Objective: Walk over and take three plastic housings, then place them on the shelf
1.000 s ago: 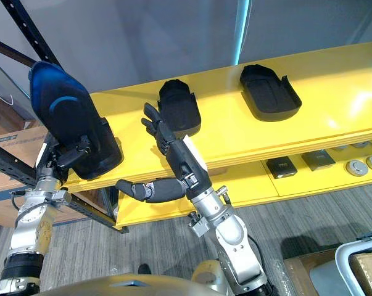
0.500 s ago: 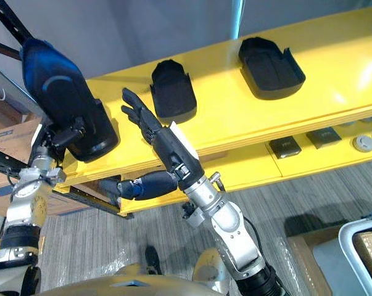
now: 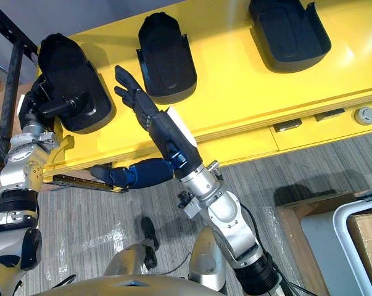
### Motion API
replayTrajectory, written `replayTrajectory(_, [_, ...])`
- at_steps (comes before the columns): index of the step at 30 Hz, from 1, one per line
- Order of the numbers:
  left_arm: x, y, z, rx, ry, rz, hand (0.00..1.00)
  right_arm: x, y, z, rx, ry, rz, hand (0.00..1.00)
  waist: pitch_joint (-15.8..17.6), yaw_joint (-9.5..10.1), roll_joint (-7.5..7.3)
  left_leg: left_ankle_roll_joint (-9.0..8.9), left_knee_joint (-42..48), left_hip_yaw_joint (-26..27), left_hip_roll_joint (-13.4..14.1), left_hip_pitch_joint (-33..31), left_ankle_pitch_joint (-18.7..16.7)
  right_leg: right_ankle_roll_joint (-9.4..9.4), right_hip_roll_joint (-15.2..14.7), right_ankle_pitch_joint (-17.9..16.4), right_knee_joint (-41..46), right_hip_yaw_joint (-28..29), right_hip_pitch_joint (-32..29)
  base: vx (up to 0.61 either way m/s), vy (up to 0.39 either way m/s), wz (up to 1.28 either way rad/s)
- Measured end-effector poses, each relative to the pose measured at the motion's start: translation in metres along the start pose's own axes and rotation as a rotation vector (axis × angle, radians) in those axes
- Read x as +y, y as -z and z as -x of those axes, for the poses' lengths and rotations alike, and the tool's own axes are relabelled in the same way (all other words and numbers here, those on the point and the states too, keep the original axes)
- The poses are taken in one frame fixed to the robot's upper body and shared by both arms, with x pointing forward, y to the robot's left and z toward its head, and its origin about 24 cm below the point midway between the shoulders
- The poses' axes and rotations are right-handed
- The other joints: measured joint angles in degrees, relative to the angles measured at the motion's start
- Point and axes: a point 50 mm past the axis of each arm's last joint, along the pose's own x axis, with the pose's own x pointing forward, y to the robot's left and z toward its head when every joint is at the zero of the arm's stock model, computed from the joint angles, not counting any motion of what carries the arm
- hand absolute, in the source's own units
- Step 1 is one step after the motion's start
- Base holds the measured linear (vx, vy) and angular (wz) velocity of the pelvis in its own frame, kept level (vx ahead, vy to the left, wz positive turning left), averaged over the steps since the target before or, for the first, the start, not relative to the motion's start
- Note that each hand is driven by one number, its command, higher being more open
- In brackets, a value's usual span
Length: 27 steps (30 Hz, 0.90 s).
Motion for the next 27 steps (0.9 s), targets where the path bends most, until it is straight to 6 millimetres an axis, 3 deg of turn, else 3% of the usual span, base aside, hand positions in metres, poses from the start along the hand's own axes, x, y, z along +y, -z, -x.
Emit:
replayTrajectory(17, [0.002, -0.013, -0.005, -0.057, -0.069, -0.226, 1.00, 0.006, 0.009, 0.013, 0.058, 0.045, -0.044, 1.00, 1.03, -0.31, -0.32, -0.10, 0.11, 0.40, 0.16, 1.28, -0.32, -0.01, 0.17, -0.01, -0.13, 0.00, 1.24, 0.01, -0.003, 0.00])
replayTrajectory(19, [0.006, -0.022, -0.003, -0.099, -0.112, -0.247, 1.00, 0.009, 0.011, 0.018, 0.075, 0.058, -0.062, 1.00, 1.05, -0.28, -0.37, -0.17, 0.12, 0.36, 0.42, 2.17, -0.59, -0.04, 0.41, -0.02, -0.90, -0.20, 2.61, 0.04, -0.007, 0.00])
replayTrajectory(22, [0.011, -0.063, 0.003, -0.297, -0.211, -0.283, 1.00, 0.015, 0.016, 0.025, 0.105, 0.086, -0.092, 1.00, 1.03, 0.06, -0.75, -0.41, 0.04, 0.11, 0.80, 3.65, -0.88, -0.11, 0.79, -0.06, -1.61, -0.68, 4.58, 0.01, -0.005, 0.00])
replayTrajectory(24, [0.006, -0.107, 0.019, -0.548, -0.278, -0.286, 1.00, 0.019, 0.019, 0.031, 0.128, 0.107, -0.116, 1.00, 0.77, 0.34, -1.20, -0.43, -0.66, 0.07, 0.84, 5.30, -0.90, -0.13, 0.92, -0.08, -2.37, -1.00, 6.39, 0.03, -0.009, 0.01])
replayTrajectory(27, [-0.009, -0.142, 0.045, -0.810, -0.268, -0.260, 1.00, 0.022, 0.021, 0.034, 0.143, 0.152, -0.141, 1.00, -0.53, 0.39, -1.90, -0.58, -1.34, -0.11, 0.89, 7.08, -1.08, -0.13, 1.02, -0.07, -3.67, -1.75, 8.67, 0.04, 0.001, 0.03])
